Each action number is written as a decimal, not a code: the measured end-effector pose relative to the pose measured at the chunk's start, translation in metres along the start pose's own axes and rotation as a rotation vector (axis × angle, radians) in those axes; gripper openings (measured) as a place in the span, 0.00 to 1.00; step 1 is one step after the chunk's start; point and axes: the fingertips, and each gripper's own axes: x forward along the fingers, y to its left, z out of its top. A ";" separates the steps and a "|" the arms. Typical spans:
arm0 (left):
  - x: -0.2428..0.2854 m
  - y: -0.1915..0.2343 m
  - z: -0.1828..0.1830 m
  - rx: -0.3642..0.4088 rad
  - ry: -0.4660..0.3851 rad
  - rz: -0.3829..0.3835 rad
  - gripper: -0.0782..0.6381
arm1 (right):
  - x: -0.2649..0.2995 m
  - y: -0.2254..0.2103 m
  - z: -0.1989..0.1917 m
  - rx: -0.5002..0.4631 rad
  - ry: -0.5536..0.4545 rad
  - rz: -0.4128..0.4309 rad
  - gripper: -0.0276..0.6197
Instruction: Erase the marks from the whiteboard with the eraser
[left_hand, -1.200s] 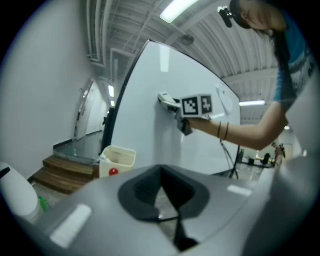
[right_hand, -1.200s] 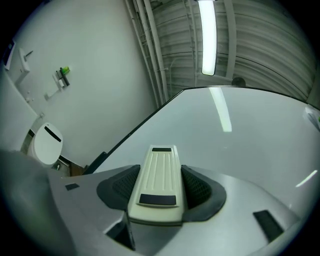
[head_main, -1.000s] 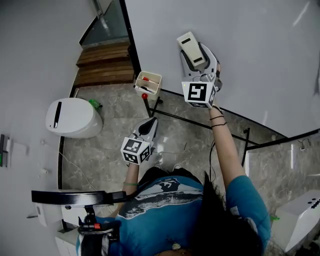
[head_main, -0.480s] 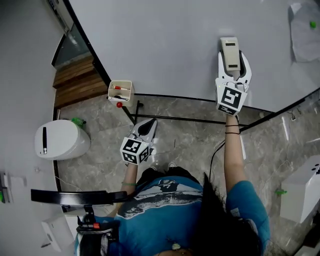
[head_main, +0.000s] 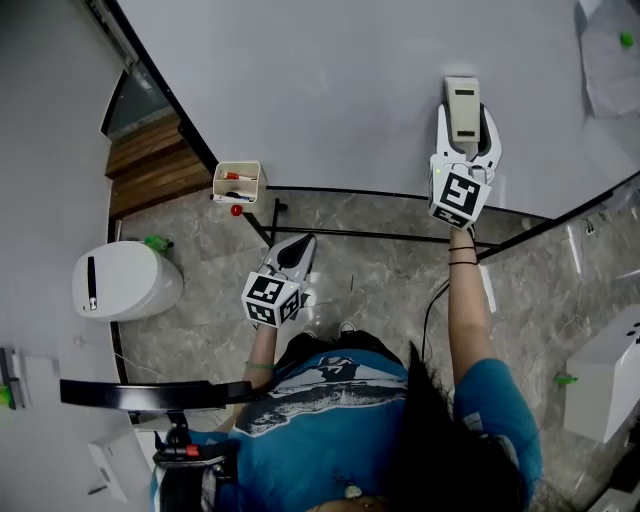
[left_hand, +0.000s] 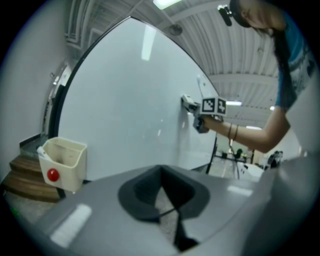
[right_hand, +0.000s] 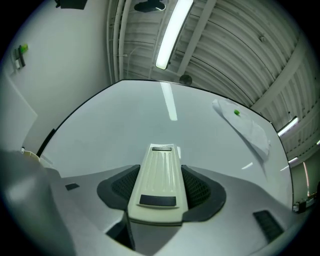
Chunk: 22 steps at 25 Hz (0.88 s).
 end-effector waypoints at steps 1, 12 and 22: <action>-0.002 0.003 0.001 -0.001 -0.002 0.010 0.11 | 0.001 0.008 0.002 0.002 -0.008 0.011 0.45; -0.045 0.053 -0.007 -0.038 -0.026 0.172 0.11 | 0.026 0.189 0.013 -0.069 -0.047 0.338 0.45; -0.114 0.094 -0.017 -0.089 -0.059 0.348 0.11 | 0.024 0.311 0.028 -0.036 -0.022 0.518 0.45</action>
